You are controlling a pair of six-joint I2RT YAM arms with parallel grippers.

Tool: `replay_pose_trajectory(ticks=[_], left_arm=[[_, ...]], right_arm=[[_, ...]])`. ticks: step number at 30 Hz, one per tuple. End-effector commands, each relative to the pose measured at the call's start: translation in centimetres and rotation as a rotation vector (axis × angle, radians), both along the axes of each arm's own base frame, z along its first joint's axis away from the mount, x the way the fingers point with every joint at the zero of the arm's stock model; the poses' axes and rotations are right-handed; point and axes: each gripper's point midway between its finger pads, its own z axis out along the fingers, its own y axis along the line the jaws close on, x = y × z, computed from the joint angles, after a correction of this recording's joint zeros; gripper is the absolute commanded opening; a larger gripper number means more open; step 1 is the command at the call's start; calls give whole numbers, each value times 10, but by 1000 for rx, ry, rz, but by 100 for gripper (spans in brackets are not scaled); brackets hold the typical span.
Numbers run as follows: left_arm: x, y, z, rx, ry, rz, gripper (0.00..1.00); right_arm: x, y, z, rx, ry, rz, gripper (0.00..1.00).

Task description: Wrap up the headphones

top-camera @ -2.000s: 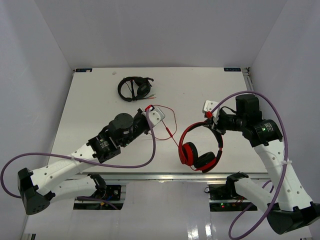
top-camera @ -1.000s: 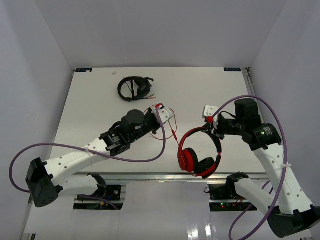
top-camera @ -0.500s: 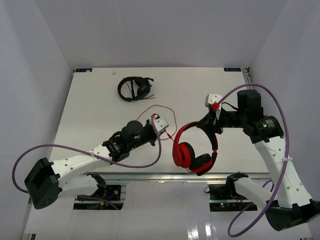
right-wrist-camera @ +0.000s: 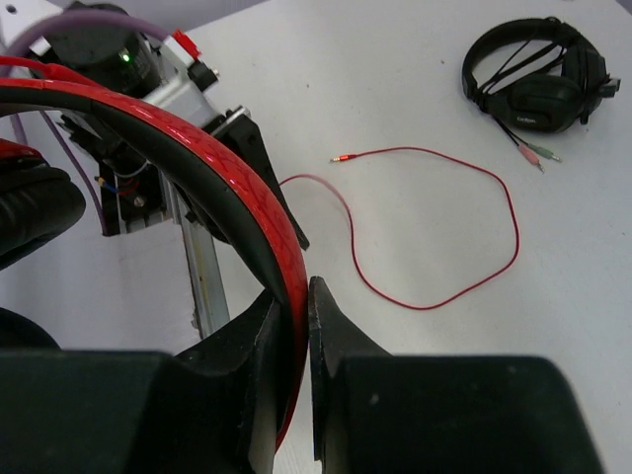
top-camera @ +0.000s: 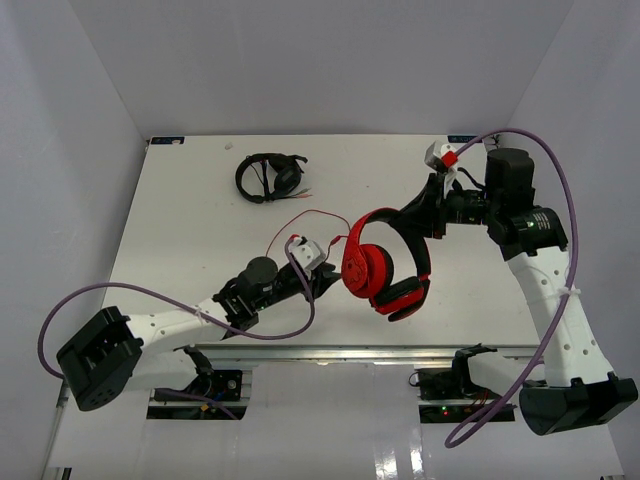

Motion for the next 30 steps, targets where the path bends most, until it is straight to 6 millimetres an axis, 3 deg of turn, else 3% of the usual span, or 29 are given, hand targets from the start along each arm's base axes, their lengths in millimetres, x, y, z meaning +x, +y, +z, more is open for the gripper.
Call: replay_pose_trajectory(ticks=[1, 14, 21, 30], left_arm=[[-1, -4, 13, -66, -22, -19, 40], [-10, 8, -24, -29, 38, -11, 40], [-18, 13, -30, -41, 58, -18, 39], [-23, 17, -37, -48, 74, -21, 21]], right_arm=[[-10, 3, 45, 107, -5, 41, 8], [18, -19, 79, 173, 39, -113, 8], [34, -35, 86, 196, 60, -224, 8], [40, -46, 96, 237, 75, -266, 8]])
